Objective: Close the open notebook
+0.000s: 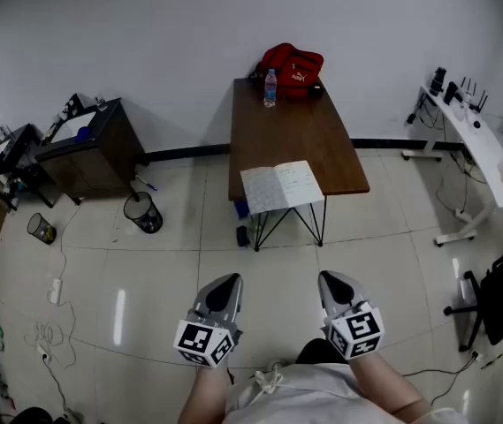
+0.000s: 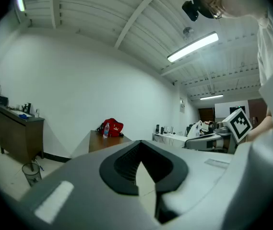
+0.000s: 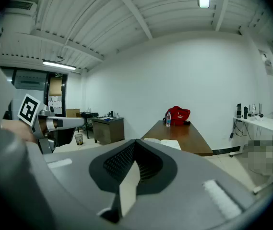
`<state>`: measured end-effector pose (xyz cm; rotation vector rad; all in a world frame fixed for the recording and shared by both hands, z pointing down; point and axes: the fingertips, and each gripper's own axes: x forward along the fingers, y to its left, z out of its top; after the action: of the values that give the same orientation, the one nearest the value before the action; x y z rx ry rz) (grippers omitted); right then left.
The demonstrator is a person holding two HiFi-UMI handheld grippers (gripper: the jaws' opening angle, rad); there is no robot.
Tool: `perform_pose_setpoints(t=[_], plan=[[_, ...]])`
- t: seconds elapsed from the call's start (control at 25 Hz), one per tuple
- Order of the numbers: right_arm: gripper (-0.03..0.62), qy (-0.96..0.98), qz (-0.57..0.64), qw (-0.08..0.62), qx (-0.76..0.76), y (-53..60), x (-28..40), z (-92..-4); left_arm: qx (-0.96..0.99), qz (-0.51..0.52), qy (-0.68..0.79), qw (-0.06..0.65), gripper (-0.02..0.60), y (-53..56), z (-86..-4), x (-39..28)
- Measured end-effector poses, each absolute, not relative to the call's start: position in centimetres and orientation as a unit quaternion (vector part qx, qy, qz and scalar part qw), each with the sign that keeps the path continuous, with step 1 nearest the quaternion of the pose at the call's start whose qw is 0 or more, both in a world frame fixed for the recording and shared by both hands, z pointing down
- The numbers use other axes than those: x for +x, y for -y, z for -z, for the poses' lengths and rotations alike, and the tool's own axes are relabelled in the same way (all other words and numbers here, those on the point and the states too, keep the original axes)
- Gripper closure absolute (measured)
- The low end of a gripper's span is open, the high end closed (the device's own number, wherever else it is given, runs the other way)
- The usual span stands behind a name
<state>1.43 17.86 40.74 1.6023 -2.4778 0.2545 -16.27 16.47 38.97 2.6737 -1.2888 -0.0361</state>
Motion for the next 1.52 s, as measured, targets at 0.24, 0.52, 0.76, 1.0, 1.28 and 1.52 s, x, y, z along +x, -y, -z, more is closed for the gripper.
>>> perform_pose_setpoints(t=[0.24,0.52,0.76,1.0,1.28,1.52], plan=[[0.588,0.833,-0.093,0.098,0.537,-15.1,0.7,-41.5,0.895,0.012,0.435,0.098,0.575,-13.9,-40.0,-17.2],[0.587,0.837,-0.101,0.104,0.527,-10.1,1.7,-42.6,0.893,0.004,0.436,0.113,0.575,-8.8,-41.3,-15.9],[0.587,0.84,-0.111,0.107,0.52,-2.6,4.4,-43.5,0.887,-0.006,0.444,0.125,0.575,-1.8,-42.2,-13.5],[0.588,0.846,-0.13,0.12,0.502,6.2,7.9,-44.6,0.876,-0.013,0.459,0.145,0.575,6.5,-43.1,-10.3],[0.587,0.857,-0.121,0.113,0.489,14.3,10.6,-44.1,0.873,-0.012,0.465,0.147,0.575,13.8,-43.1,-6.5],[0.587,0.852,-0.136,0.104,0.495,17.2,12.8,-44.7,0.873,-0.028,0.464,0.148,0.575,16.2,-43.5,-4.9]])
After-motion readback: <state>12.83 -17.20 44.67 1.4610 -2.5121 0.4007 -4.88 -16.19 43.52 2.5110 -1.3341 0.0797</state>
